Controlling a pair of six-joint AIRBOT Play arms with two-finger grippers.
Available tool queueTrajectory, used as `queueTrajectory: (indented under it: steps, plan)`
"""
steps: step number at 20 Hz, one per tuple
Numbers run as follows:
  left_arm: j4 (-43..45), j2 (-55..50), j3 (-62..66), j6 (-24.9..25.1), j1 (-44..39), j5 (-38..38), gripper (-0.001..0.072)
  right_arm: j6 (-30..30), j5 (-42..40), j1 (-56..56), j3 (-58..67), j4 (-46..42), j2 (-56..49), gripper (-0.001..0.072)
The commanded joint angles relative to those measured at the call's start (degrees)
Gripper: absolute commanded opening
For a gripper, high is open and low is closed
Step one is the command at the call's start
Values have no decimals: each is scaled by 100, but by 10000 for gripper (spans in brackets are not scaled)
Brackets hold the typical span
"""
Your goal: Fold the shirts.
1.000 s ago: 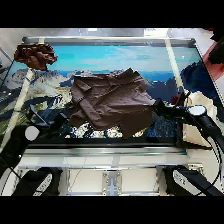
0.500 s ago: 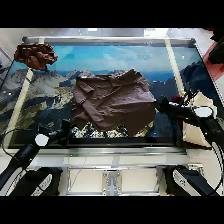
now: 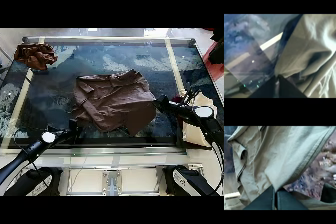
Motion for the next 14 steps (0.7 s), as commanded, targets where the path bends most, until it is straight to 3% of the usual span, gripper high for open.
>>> queueTrajectory:
  steps: [1, 4, 5, 9, 11, 12, 14]
  plan:
    - [-264, -79, 7, 236, -35, 435, 9, 0, 0, 0, 2, 17, 7, 36]
    - [-415, -68, 260, 238, -31, 807, 8, 0, 79, -4, 46, 4, 17, 35]
    - [-404, -4, 542, 496, -31, 807, 8, 0, 184, -4, 131, 11, 22, 35]
    - [-380, 831, 2096, 2640, -28, 1401, 8, 13, 820, -96, 931, -192, 422, 35]
    - [-22, 1381, 2896, 3794, -26, 1294, 7, 72, 1270, -315, 1432, -492, 968, 34]
    - [293, 1668, 3294, 4107, -26, 1040, 6, 278, 1572, -466, 1720, -785, 1314, 34]
    - [1283, 2175, 4037, 4240, -26, 710, 5, 680, 2061, -765, 2308, -1375, 2024, 34]
